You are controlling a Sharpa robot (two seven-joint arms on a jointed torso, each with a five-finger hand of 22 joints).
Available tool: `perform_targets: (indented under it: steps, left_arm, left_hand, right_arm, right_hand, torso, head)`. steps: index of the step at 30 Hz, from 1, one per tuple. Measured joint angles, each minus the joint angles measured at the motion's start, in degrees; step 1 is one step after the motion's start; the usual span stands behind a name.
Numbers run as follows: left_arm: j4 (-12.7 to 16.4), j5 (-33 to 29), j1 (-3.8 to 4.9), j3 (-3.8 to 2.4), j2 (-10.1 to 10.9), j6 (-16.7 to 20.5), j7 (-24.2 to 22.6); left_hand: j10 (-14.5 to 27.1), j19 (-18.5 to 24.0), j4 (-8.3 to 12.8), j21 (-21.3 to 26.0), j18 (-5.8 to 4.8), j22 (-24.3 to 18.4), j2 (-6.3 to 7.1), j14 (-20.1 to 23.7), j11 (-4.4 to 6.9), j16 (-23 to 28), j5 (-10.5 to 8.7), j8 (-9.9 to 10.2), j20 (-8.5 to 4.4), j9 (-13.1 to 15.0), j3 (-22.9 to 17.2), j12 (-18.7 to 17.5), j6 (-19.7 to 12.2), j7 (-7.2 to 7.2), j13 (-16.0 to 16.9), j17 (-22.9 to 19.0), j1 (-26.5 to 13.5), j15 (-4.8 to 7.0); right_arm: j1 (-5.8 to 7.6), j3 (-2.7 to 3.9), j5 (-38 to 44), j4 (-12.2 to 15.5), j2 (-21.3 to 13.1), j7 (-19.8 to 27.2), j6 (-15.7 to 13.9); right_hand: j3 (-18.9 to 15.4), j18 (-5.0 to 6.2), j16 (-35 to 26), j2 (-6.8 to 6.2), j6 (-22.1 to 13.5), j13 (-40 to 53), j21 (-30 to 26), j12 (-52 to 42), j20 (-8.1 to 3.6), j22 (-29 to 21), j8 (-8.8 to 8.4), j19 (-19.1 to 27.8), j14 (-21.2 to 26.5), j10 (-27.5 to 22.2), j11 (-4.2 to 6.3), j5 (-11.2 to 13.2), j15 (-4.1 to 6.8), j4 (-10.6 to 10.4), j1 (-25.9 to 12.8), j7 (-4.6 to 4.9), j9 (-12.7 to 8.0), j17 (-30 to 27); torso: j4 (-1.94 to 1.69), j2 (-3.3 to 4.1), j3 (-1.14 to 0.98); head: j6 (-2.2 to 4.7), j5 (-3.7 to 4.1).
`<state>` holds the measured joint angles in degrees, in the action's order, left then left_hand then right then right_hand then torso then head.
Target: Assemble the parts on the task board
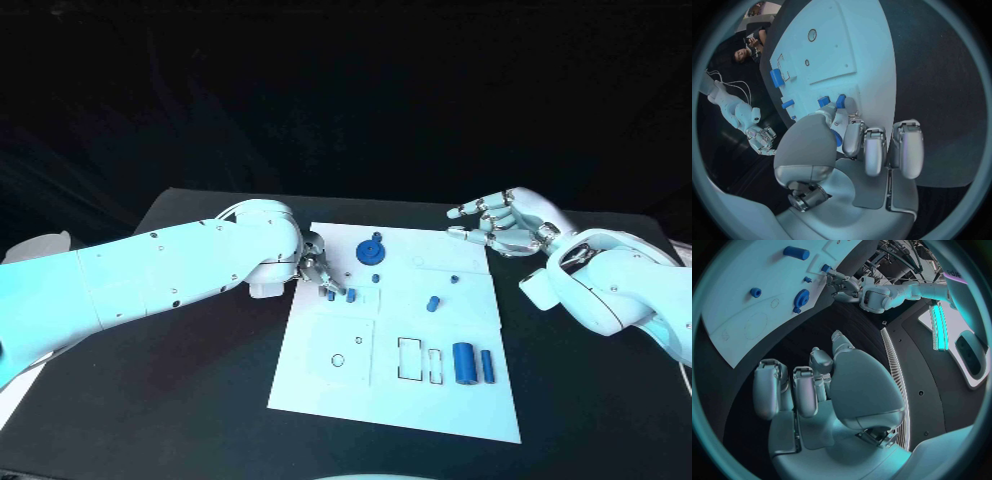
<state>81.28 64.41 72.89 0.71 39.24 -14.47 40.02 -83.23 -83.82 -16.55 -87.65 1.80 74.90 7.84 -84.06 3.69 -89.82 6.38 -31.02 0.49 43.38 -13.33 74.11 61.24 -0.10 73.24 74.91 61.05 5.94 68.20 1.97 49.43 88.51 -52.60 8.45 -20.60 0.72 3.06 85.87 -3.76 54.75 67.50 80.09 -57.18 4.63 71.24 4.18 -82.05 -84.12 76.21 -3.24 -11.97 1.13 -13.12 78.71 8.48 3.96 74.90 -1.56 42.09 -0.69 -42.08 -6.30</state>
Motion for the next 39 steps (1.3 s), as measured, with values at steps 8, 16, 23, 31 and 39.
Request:
perform_targets:
  steps: [8, 16, 23, 31, 39]
  left_arm:
    - [0.3, 0.0, -0.08, 0.05, 0.4, 0.7, 0.0]
    - [1.8, -1.4, -0.35, 0.13, 2.1, 5.1, -0.1]
    - [2.4, -4.5, -0.32, -0.04, 3.5, 11.1, -1.6]
    - [2.5, -9.9, -0.32, 0.00, 3.6, 18.3, -10.4]
    - [2.3, -7.9, -1.09, 0.66, 1.6, 24.0, -25.1]
  left_hand:
    - [0.0, 0.0, -0.2, -0.2, 0.00, 0.0, -0.94, 0.0, 0.00, 0.0, -0.67, 0.0, 0.00, 0.3, 7.3, 0.0, 0.4, -0.04, 0.0, 0.0, -3.8, 0.00]
    - [0.2, -0.2, -0.1, 1.4, 0.00, 0.0, -2.69, 0.0, -0.24, 0.0, -0.95, 0.3, -0.21, 0.5, 8.8, -1.9, -0.2, 0.31, -1.6, 0.0, -3.1, 0.00]
    - [5.9, 0.0, -0.1, 8.5, 1.02, 0.0, -4.15, 0.1, -1.40, 0.0, -0.67, 2.2, -0.04, 0.1, 10.1, -10.6, -4.6, 1.83, -9.9, 0.0, -0.8, -0.18]
    - [25.2, 17.1, 1.4, 45.4, 7.74, -27.6, -3.93, 6.9, -6.07, 25.3, -0.67, 6.3, 3.52, -4.1, 8.8, -34.5, -14.2, 6.83, -30.9, -12.4, 10.2, -4.28]
    - [31.8, 19.7, 7.4, 54.4, 7.87, -34.2, 0.16, 17.4, -8.69, 43.8, -0.67, 13.1, 5.88, -14.0, 0.5, -48.0, -16.2, 9.09, -44.5, -29.9, 26.3, -6.56]
  right_arm:
    - [0.00, 0.00, 0.0, -0.1, 0.0, 0.0, 0.0]
    - [0.00, 0.00, 0.0, -0.2, 0.1, 0.0, 0.0]
    - [0.00, 0.00, 0.0, -0.3, 0.1, 0.0, 0.1]
    - [0.00, 0.00, -0.1, -0.4, 0.2, 0.0, 0.1]
    - [-0.01, 0.00, -0.1, -0.5, 0.3, 0.0, 0.1]
  right_hand:
    - [0.0, 0.00, 0.0, 0.22, 0.0, 0.0, 0.0, 0.0, 0.00, 0.0, 0.00, 0.0, 0.0, 0.0, 0.00, 0.0, 0.00, 0.0, -0.2, 0.00, 0.0, 0.0]
    - [0.0, 0.00, 0.0, 0.22, 0.0, 0.0, 0.0, 0.0, 0.00, 0.0, 0.00, 0.0, 0.0, 0.0, 0.00, 0.0, 0.00, 0.0, -0.2, 0.00, 0.0, 0.0]
    - [0.0, 0.00, 0.0, 0.22, 0.0, 0.0, 0.0, 0.0, 0.00, 0.0, 0.00, 0.0, 0.0, 0.0, 0.00, 0.0, 0.00, 0.0, -0.2, 0.00, 0.0, 0.0]
    - [0.0, 0.00, 0.0, 0.22, 0.0, 0.0, 0.0, 0.0, 0.00, 0.0, 0.00, 0.0, 0.0, 0.0, 0.00, 0.0, 0.00, 0.0, -0.2, 0.00, 0.0, 0.0]
    - [0.0, 0.00, 0.0, 0.22, 0.0, 0.0, 0.0, 0.0, 0.00, 0.0, 0.00, 0.0, 0.0, 0.0, 0.00, 0.0, 0.00, 0.0, -0.2, 0.00, 0.0, 0.0]
  torso:
    - [0.00, -0.01, 0.04]
    - [-0.03, -0.03, 0.05]
    - [-0.04, -0.06, 0.04]
    - [0.01, -0.06, 0.03]
    - [0.05, -0.02, 0.05]
  head:
    - [-0.01, -0.02]
    - [0.14, 0.06]
    - [0.33, 0.26]
    - [0.69, 0.52]
    - [1.04, 1.00]
